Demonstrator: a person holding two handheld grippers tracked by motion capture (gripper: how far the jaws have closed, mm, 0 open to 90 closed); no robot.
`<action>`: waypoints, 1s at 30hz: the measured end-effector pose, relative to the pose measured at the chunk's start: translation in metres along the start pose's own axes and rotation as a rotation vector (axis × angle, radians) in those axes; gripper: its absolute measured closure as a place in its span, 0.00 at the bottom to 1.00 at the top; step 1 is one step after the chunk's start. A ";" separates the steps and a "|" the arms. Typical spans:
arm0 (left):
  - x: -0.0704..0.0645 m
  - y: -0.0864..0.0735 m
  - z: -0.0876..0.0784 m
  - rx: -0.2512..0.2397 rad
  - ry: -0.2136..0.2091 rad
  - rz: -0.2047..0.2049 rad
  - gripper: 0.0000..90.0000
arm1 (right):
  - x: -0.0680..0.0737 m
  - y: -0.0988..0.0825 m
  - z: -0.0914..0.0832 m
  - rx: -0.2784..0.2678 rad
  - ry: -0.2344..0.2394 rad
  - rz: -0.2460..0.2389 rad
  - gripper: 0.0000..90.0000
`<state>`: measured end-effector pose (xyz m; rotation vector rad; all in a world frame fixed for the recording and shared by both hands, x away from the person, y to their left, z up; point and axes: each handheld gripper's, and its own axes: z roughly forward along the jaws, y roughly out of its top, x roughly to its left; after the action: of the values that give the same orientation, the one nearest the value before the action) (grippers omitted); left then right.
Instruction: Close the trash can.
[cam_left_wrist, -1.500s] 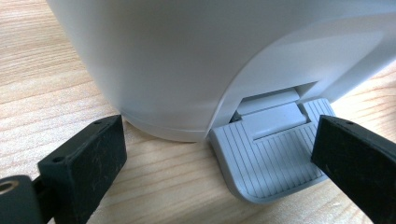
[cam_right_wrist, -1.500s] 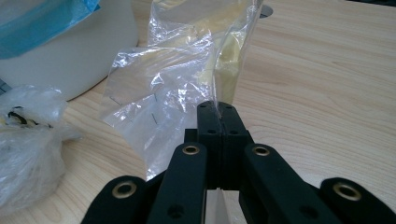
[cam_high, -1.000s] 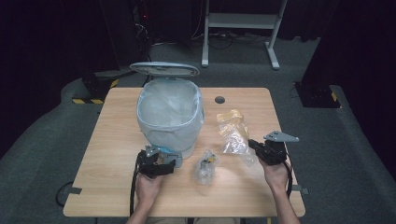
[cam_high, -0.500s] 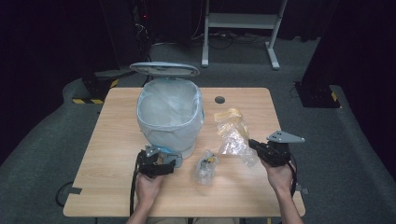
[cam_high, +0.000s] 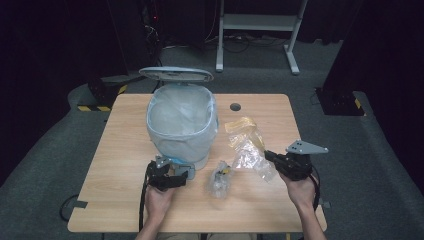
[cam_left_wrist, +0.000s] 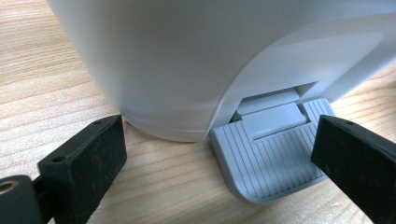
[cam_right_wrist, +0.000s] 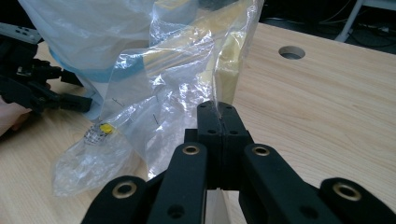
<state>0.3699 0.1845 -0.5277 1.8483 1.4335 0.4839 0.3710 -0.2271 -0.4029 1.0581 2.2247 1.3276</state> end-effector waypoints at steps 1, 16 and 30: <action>0.000 0.000 0.000 0.000 0.000 0.000 0.04 | 0.000 0.000 -0.001 -0.001 0.004 0.000 1.00; 0.001 0.000 0.000 0.004 0.008 0.020 0.04 | 0.009 0.012 -0.015 -0.010 0.057 -0.027 1.00; 0.001 0.000 0.000 -0.004 0.007 0.009 0.04 | 0.023 0.030 -0.022 -0.029 0.126 -0.054 1.00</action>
<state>0.3703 0.1850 -0.5276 1.8523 1.4284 0.4975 0.3550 -0.2150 -0.3639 0.9211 2.2990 1.4360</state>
